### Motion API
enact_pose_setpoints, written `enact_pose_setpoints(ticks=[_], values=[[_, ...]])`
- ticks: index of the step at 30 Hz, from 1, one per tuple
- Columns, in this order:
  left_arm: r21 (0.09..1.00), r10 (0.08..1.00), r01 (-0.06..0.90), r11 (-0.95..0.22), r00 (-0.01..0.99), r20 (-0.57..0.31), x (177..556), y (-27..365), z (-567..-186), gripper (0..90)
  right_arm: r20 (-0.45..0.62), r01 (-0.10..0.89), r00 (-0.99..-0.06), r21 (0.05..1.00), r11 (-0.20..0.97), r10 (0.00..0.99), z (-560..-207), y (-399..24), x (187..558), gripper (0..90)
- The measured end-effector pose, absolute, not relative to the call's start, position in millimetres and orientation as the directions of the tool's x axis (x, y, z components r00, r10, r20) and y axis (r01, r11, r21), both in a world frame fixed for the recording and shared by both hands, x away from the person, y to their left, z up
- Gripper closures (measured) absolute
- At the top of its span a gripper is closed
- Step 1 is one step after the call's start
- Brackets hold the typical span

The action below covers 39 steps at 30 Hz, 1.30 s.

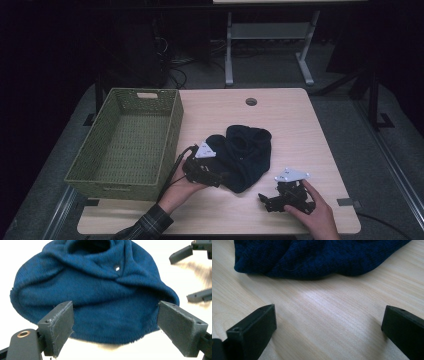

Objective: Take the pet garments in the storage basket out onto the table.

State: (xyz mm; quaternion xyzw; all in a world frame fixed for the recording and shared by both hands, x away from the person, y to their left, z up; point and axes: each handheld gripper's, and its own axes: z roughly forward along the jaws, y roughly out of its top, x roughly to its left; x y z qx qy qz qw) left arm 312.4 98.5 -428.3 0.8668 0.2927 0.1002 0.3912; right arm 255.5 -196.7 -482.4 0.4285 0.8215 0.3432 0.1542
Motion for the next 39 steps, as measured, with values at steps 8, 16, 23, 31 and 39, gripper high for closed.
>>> enact_pose_setpoints(ticks=[8,16,23,31,39], values=[[0.712,0.591,0.447,-0.542,0.805,-0.055,300.4,106.4,-438.7,13.5,0.040,0.598,-0.585,0.696,0.397,0.810,-482.4,-196.7,255.5,0.0],[0.659,0.603,0.472,-0.586,0.797,-0.036,293.0,107.4,-457.6,13.0,0.040,0.598,-0.585,0.696,0.397,0.810,-482.4,-196.8,255.5,0.0],[0.630,0.600,0.470,-0.618,0.800,-0.009,289.1,108.5,-466.4,12.9,0.040,0.598,-0.585,0.696,0.397,0.810,-482.4,-196.7,255.5,0.0],[0.695,0.596,0.430,-0.577,0.803,-0.001,284.9,116.1,-475.0,12.8,0.040,0.598,-0.585,0.696,0.398,0.810,-482.4,-196.7,255.5,0.0],[0.718,0.590,0.413,-0.561,0.807,-0.003,283.8,119.1,-477.8,12.8,0.040,0.599,-0.583,0.696,0.397,0.811,-482.4,-196.7,255.2,0.0]])
